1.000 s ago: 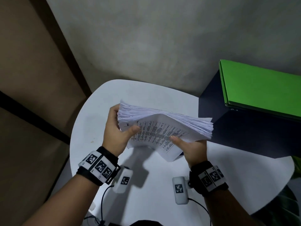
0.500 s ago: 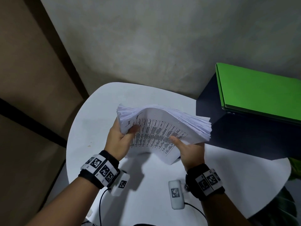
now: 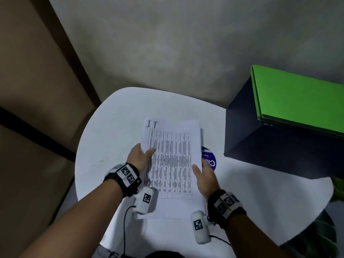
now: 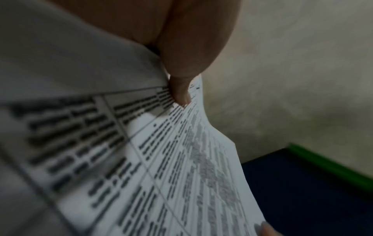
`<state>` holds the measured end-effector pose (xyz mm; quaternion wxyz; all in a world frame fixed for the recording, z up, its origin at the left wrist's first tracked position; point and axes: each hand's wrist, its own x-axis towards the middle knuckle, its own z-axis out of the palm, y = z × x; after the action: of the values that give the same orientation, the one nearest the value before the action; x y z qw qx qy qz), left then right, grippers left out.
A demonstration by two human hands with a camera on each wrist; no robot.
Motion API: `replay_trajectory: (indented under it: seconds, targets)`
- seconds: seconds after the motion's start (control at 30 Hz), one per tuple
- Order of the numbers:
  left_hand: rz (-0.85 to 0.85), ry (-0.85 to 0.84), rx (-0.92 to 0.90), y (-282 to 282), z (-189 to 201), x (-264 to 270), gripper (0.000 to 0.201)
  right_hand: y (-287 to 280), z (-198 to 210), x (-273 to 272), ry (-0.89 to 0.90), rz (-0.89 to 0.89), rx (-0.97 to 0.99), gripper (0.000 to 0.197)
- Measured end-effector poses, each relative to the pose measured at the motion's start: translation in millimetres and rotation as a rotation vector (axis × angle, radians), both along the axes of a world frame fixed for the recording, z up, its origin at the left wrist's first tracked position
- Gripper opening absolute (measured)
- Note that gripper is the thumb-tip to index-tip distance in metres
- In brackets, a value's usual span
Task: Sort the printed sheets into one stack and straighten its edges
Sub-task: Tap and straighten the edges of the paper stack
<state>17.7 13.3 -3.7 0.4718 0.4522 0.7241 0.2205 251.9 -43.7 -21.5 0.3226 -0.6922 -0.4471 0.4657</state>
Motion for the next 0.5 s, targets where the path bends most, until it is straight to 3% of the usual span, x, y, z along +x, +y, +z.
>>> replay_trajectory:
  seconds: [0.13, 0.3, 0.43, 0.5]
  targets:
    - [0.032, -0.024, -0.086, -14, -37, -2, 0.092, -16, -24, -1, -0.130, 0.041, -0.142, 0.041]
    - [0.003, -0.003, -0.138, -32, -37, 5, 0.064, -17, -28, -13, -0.210, 0.030, -0.187, 0.049]
    - [0.128, -0.103, -0.171, -41, -45, -1, 0.074, -17, -26, -15, -0.222, 0.000, -0.221, 0.047]
    - [0.064, -0.065, -0.169, -46, -49, 0, 0.062, -18, -25, -15, -0.297, 0.028, -0.230, 0.043]
